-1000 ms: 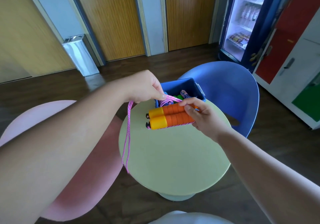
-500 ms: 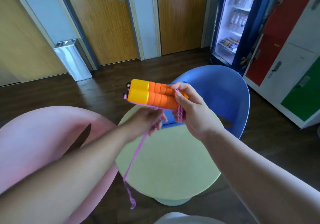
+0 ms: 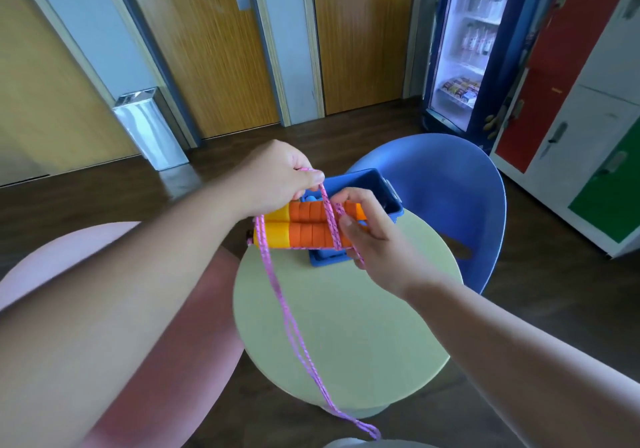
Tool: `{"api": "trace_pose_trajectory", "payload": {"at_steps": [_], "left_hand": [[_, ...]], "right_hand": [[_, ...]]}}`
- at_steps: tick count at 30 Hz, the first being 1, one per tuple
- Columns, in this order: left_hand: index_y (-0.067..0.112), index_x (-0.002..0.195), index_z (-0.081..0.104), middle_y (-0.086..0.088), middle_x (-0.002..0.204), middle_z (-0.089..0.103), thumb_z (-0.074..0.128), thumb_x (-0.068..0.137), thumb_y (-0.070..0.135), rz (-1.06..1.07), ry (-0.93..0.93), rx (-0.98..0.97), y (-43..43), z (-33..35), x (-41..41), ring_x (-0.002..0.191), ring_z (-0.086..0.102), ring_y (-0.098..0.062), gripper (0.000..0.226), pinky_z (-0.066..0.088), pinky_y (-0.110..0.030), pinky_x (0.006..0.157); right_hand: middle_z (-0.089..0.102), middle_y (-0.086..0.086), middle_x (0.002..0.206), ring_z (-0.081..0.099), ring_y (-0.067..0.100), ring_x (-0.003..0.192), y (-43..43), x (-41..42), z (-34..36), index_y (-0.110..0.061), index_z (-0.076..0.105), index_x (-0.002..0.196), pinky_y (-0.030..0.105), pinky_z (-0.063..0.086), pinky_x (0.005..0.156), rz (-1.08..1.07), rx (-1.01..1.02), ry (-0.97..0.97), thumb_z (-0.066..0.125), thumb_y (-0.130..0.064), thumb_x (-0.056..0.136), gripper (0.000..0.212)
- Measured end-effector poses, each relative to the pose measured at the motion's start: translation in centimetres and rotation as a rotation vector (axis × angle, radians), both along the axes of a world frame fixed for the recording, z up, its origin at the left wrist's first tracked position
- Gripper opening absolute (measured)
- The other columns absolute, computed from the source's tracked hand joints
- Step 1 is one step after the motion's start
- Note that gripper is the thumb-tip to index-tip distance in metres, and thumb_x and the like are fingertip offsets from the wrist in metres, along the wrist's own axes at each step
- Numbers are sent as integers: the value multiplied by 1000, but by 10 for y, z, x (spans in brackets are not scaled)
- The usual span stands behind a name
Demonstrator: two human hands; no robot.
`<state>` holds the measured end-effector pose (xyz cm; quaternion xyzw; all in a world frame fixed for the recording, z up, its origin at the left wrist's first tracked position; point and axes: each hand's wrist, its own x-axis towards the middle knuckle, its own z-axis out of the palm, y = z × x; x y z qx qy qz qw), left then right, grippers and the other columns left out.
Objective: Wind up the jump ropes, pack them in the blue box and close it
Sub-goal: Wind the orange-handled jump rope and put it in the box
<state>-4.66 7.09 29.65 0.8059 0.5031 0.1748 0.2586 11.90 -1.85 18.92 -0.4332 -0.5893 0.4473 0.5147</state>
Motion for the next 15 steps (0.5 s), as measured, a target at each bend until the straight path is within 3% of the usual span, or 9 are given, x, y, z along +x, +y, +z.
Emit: {"api": "trace_pose_trajectory", "payload": {"at_steps": [3, 5, 8, 10, 15], "left_hand": [[17, 72, 75, 6, 52, 58, 67, 98, 31, -14, 71, -16, 2, 3, 3, 39, 41, -2, 30, 35, -23, 52], [18, 72, 75, 7, 49, 57, 67, 98, 31, -12, 71, -39, 1, 4, 6, 38, 41, -2, 30, 35, -25, 54], [12, 77, 76, 6, 50, 54, 68, 98, 30, 19, 1, -140, 3, 8, 7, 35, 34, -4, 29, 27, -24, 47], [8, 81, 77, 1, 54, 53, 70, 97, 29, 37, -37, -221, 4, 13, 5, 39, 31, -9, 27, 24, -23, 46], [5, 87, 77, -5, 62, 58, 73, 94, 31, -12, 122, -252, 10, 36, -3, 43, 34, -13, 27, 27, -23, 42]], "right_hand": [[45, -4, 84, 42, 0, 60, -2, 2, 2, -23, 61, 122, 11, 36, 57, 85, 50, -77, 36, -7, 110, 32], [50, -2, 86, 47, 1, 66, -2, 1, 5, -26, 65, 119, 12, 39, 60, 118, 93, -116, 43, -9, 108, 30], [67, 7, 104, 63, 20, 92, 4, 1, 3, -29, 68, 112, 31, 57, 77, 53, 143, -111, 70, -20, 95, 20], [68, 8, 107, 63, 22, 101, 10, 2, 0, -29, 70, 107, 37, 56, 86, -34, 146, -100, 77, -24, 88, 21], [65, -20, 95, 61, 4, 93, 17, 17, 0, -23, 72, 102, 13, 47, 80, -90, 83, -106, 74, -7, 91, 19]]}}
